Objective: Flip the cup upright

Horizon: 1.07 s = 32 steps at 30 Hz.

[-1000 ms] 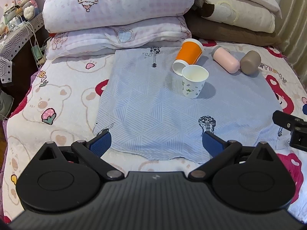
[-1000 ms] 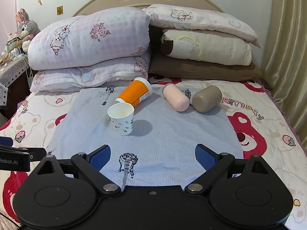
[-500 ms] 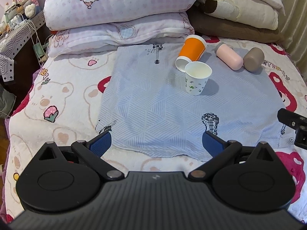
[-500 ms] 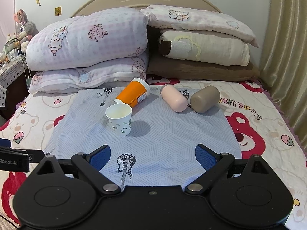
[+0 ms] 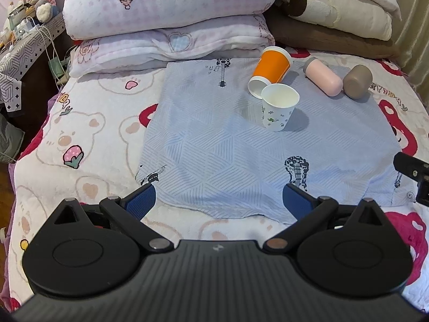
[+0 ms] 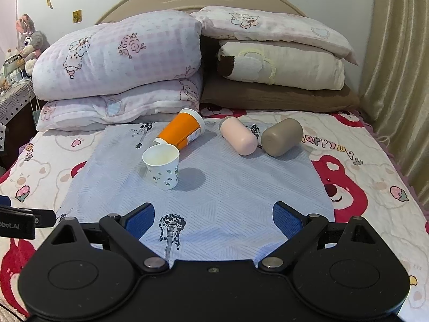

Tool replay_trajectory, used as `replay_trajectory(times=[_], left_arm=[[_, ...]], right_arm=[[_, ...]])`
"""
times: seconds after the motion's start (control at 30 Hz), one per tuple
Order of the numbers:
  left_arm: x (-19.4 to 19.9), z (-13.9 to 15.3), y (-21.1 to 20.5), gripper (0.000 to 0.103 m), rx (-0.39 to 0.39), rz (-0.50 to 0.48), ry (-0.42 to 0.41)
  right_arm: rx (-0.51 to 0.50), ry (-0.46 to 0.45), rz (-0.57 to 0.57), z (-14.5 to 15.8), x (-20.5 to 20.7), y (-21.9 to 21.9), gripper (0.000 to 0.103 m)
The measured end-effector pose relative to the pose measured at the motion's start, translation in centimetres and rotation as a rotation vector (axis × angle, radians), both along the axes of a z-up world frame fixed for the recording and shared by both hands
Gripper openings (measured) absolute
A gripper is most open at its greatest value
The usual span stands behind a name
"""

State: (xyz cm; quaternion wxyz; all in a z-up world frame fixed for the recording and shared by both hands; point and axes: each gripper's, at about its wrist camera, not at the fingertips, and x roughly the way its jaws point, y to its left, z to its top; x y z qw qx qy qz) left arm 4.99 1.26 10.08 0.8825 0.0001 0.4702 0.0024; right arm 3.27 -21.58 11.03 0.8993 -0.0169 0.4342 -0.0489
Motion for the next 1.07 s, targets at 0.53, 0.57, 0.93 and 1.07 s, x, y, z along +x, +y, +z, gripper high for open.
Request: replay_trajectory(times=[0.53, 0.57, 0.93, 1.07], left_arm=[[-0.01, 0.19, -0.27, 0.103, 0.026, -0.012, 0.009], [-0.03, 0.20, -0.35, 0.103, 0.031, -0.013, 0.007], [-0.04, 0.31, -0.59, 0.103, 0.049, -0.005, -0.012], [-0.08, 0.37, -0.57, 0.103, 0.052, -0.003, -0.012]], right_arm=[[-0.004, -0.013, -0.013, 0.42, -0.25, -0.52, 0.097], [-0.005, -0.014, -0.013, 0.45, -0.28, -0.55, 0.097], [-0.007, -0.017, -0.017, 0.77, -0.63, -0.86, 0.097], [-0.008, -0.012, -0.019, 0.69, -0.79, -1.07, 0.097]])
